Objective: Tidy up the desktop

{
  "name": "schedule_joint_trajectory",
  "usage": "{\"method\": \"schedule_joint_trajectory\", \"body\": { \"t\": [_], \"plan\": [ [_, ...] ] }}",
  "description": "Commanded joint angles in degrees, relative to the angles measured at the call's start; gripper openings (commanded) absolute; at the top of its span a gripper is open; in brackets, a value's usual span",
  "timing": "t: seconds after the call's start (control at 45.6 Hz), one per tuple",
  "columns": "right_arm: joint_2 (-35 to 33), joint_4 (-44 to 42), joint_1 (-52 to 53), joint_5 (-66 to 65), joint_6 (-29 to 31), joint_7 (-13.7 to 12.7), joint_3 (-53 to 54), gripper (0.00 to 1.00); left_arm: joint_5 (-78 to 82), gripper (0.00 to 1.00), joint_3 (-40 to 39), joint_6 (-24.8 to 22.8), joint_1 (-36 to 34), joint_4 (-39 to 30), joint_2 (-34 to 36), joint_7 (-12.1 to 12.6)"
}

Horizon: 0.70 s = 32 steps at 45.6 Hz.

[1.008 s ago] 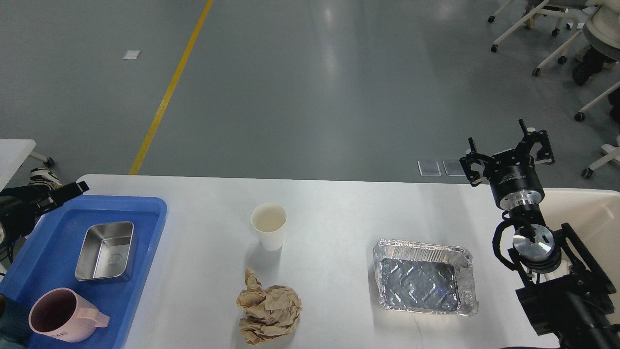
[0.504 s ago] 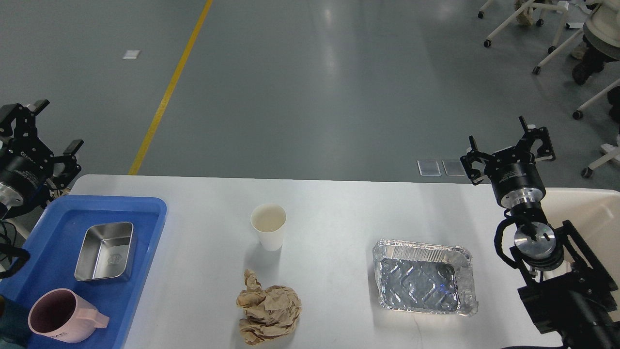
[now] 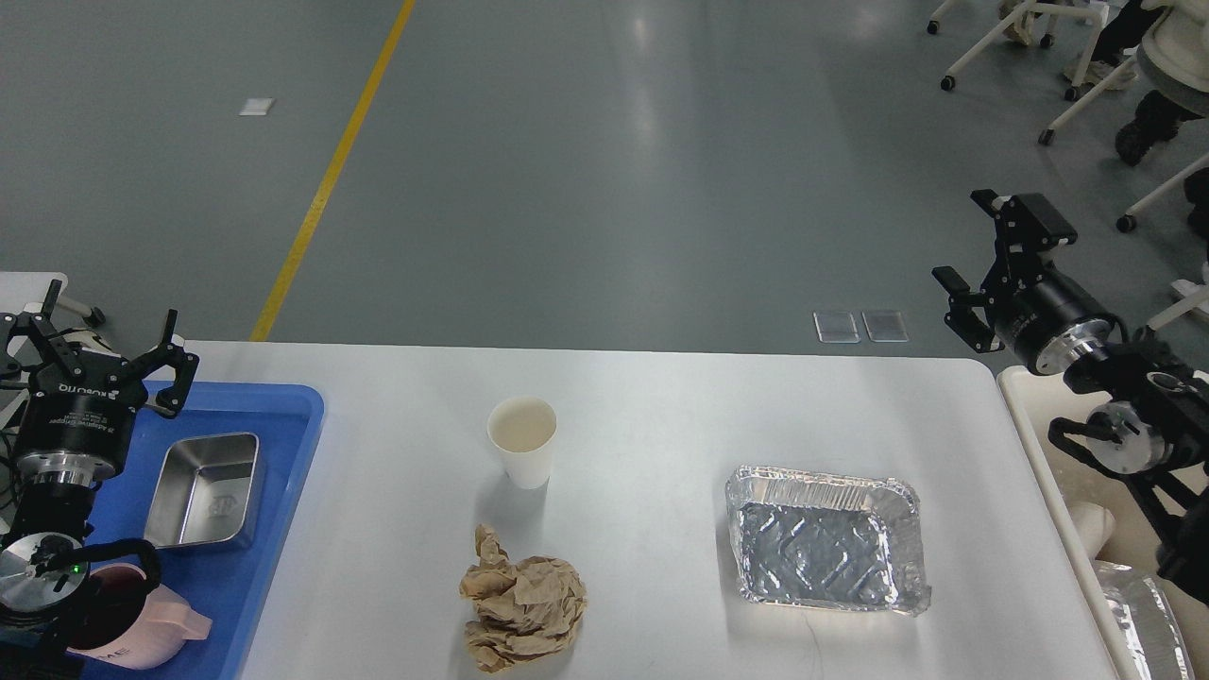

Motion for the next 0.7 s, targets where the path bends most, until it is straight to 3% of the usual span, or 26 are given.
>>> {"method": "schedule_joint_trajectory", "body": {
  "t": [0.0,0.131,0.219,0.416,0.548,0.679],
  "plan": [
    [-1.5,1.7,2.1,-4.7,0.2,-0.8,-9.1,1.00,0.0,0.97,0.1,0.4,0.3,0.0,0.1,0.3],
    [-9.8,6.8,7.9,-6.9,0.3,-3.3,-23.0,1.00,0.0,0.97,0.1,0.6,1.6,-1.0,0.1,0.4],
    [-15.6,13.1,10.9,-8.2,0.3,-4.0,-30.0,1.00,0.1,0.97,0.1,2.0,3.9,-5.4,0.1,0.2],
    [-30.7,29.7,14.3,-21.4,-0.1,-4.0,-34.3,1.00,0.3,0.97,1.0,7.7,5.6,-10.8,0.3,0.3],
    [-37.6,31.9,14.4,-23.8,0.9,-3.9,-38.5,1.00,0.5,0.97,1.1,9.2,5.6,-10.4,0.5,0.3],
    [-41.8,32.2,14.2,-34.3,3.2,-3.9,-41.3,1.00,0.6,0.97,1.2,10.2,5.7,-10.2,0.2,0.6]
  ]
}}
